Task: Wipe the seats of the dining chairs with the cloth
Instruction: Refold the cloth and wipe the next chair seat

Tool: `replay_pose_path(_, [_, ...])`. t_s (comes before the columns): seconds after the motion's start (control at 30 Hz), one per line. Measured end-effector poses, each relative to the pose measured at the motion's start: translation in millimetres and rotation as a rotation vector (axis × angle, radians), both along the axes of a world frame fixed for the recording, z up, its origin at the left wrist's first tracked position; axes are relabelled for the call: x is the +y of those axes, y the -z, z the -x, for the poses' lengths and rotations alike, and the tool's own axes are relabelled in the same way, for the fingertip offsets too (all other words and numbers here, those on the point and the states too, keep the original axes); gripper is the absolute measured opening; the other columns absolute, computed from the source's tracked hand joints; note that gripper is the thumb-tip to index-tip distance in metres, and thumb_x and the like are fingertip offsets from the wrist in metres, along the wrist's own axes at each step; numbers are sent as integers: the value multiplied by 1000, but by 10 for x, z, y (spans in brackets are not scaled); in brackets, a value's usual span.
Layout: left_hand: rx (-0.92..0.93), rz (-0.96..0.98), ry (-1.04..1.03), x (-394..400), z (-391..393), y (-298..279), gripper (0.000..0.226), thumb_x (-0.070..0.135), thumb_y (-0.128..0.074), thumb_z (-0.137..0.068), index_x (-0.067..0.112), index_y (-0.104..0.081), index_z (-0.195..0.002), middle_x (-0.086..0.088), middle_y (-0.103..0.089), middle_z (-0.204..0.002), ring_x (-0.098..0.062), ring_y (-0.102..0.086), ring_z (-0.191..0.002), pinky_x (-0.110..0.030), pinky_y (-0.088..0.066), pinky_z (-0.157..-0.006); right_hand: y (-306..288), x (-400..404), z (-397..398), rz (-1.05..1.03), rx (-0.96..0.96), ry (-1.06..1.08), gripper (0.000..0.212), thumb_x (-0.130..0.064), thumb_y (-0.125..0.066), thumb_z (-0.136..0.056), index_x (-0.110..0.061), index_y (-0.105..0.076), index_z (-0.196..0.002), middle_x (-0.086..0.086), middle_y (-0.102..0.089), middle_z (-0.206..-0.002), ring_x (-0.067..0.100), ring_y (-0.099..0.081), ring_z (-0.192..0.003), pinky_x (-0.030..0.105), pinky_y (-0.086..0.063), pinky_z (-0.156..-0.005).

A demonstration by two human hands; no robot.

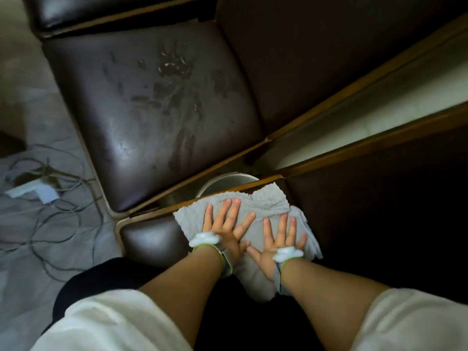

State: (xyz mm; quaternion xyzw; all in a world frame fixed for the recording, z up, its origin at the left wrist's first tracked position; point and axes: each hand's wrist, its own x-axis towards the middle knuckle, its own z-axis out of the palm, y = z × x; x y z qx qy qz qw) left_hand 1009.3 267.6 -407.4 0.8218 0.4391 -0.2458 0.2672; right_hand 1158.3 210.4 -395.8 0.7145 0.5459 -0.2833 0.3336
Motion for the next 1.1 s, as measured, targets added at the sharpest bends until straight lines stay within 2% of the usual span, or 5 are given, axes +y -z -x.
replay_pose_path(0.23, [-101,-177,-61,-99,49,-70,67,58,-32,-94,46,7,-147,0,15,-159,-24,9,-147,-52,9,-115,-1,-205,-15,-245,97,2,86,-80,6,-69,-35,37,-135,11,51,-139,35,36,-138,60,19,-108])
replay_pose_path(0.4, [-404,-312,-474,111,384,-313,45,22,-48,-89,13,-52,-133,-15,-52,-131,-38,-49,-117,-45,-43,-97,-347,-42,-5,-545,286,30,65,-60,-36,-89,-25,-34,-143,13,-7,-158,36,-19,-141,50,-21,-111])
replay_pose_path(0.5, [-157,-286,-670,58,526,-356,51,19,-54,-87,12,-43,-136,-13,-47,-134,-36,-45,-121,-41,-40,-100,-526,374,26,-682,418,-26,39,-25,-47,-95,-18,-43,-133,9,-16,-153,35,-47,-119,42,-47,-90])
replay_pose_path(0.8, [36,-319,-727,26,646,-487,20,28,-48,-91,20,-55,-108,-4,-53,-117,-28,-49,-115,-39,-42,-88,-598,1183,241,-613,431,6,13,-6,-40,-95,-11,-52,-94,10,-46,-114,28,-46,-72,34,-37,-66])
replay_pose_path(1.1, [-179,-335,-1074,460,1769,-709,15,5,-57,-83,9,-58,-98,-17,-65,-100,-36,-59,-96,-39,-47,-78,-649,1822,959,-596,984,443,23,3,-50,-84,-16,-47,-71,13,-58,-63,29,-62,-48,38,-53,-46])
